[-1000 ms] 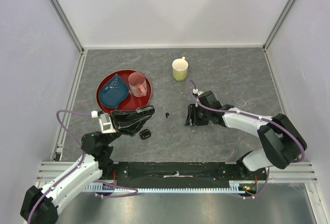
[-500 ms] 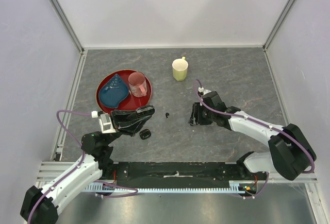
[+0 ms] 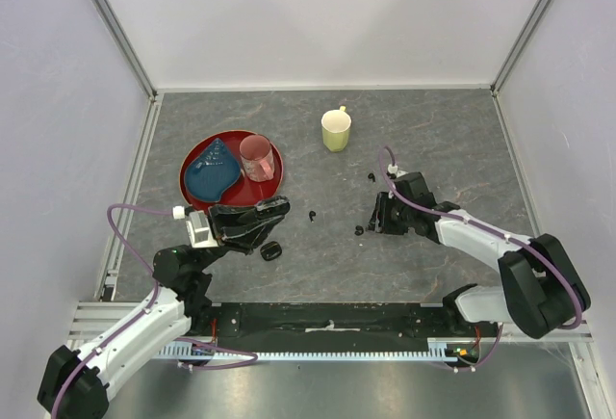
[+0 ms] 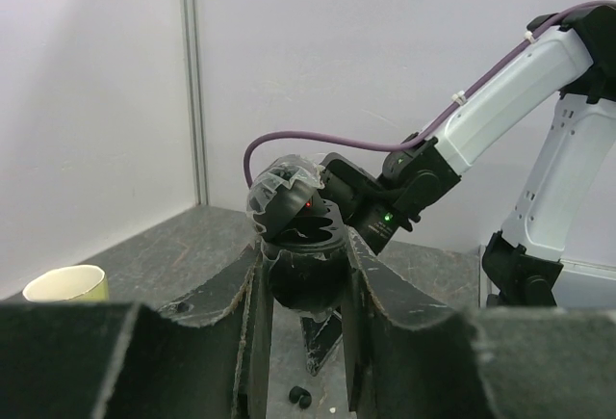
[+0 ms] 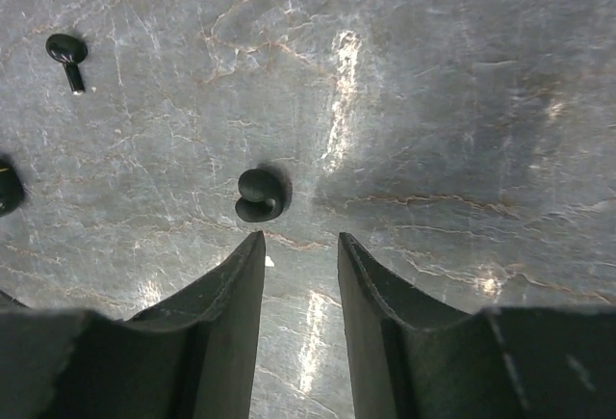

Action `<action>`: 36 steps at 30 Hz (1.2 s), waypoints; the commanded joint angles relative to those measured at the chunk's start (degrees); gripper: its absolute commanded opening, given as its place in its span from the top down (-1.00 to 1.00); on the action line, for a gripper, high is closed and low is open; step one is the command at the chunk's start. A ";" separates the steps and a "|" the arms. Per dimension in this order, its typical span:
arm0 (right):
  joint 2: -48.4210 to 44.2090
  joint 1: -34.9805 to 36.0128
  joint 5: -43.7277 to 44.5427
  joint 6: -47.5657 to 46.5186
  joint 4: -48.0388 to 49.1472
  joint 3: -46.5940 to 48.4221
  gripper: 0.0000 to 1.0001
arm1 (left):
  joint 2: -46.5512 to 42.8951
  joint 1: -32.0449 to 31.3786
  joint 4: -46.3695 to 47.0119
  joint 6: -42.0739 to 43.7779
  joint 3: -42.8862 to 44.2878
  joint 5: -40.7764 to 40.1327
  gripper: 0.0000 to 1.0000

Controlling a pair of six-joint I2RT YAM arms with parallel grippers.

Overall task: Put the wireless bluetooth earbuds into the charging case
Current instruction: Adjust the earbud at the center of the board.

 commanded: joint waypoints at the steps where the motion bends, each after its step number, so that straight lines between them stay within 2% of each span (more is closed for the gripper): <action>1: 2.14 -0.12 -3.80 0.65 4.59 -0.73 0.16 | 0.15 0.32 1.39 2.11 0.09 -0.64 0.95; 36: 10.05 1.03 -7.85 2.50 11.80 0.05 0.49 | -0.37 0.32 0.60 2.28 -0.09 -1.08 0.95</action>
